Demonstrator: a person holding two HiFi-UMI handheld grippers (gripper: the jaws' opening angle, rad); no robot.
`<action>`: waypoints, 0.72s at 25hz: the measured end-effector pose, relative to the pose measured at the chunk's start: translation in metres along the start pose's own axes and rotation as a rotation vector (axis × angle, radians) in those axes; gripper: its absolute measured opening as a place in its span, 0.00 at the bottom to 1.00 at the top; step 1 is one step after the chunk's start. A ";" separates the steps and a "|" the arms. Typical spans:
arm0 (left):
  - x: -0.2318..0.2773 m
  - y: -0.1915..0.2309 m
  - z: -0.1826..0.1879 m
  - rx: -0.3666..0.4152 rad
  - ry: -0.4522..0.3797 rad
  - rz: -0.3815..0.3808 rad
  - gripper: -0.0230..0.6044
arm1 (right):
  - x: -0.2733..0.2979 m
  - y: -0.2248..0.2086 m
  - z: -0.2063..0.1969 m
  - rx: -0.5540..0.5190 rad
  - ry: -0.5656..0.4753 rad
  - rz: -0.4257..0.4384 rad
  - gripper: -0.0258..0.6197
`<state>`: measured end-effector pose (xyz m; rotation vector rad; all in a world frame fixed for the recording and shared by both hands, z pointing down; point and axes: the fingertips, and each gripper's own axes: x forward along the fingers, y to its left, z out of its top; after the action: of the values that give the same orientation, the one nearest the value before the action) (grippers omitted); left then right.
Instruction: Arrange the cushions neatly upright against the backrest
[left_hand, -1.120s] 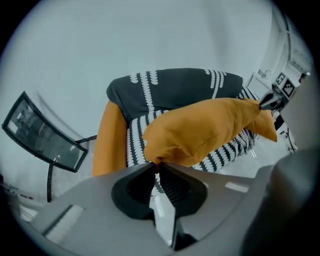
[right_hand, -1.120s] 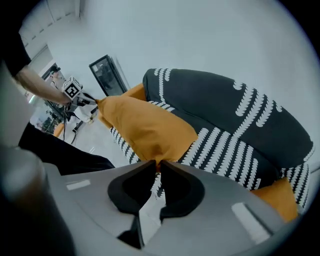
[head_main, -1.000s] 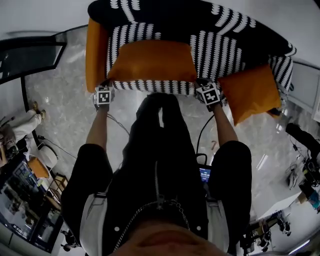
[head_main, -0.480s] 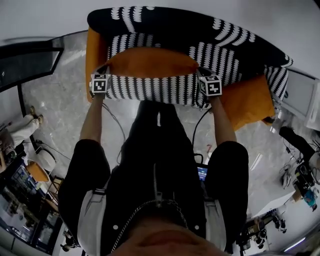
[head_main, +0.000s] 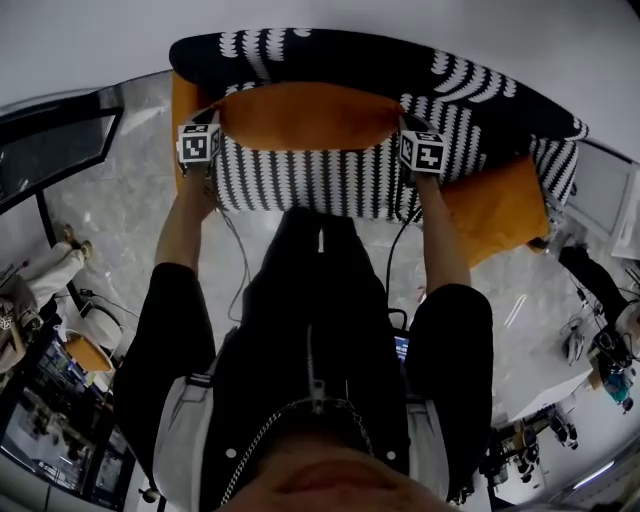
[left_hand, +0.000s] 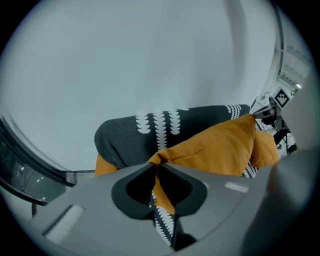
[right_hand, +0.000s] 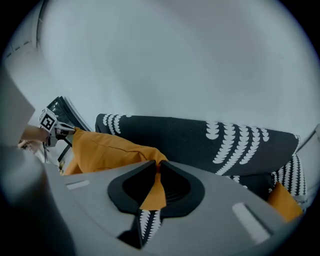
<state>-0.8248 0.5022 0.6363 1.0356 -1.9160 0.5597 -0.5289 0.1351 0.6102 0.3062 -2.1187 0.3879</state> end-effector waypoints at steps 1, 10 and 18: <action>0.005 0.002 0.006 -0.001 -0.001 -0.009 0.09 | 0.004 -0.002 0.005 0.008 0.000 -0.012 0.10; 0.046 0.023 0.052 0.090 0.001 -0.017 0.10 | 0.025 -0.017 0.033 0.075 0.002 -0.122 0.11; 0.026 0.036 0.078 0.038 -0.162 0.057 0.11 | -0.001 -0.001 0.057 0.024 -0.178 -0.242 0.13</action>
<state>-0.8991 0.4552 0.6175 1.0817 -2.0891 0.5603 -0.5718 0.1118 0.5802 0.6235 -2.2180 0.2515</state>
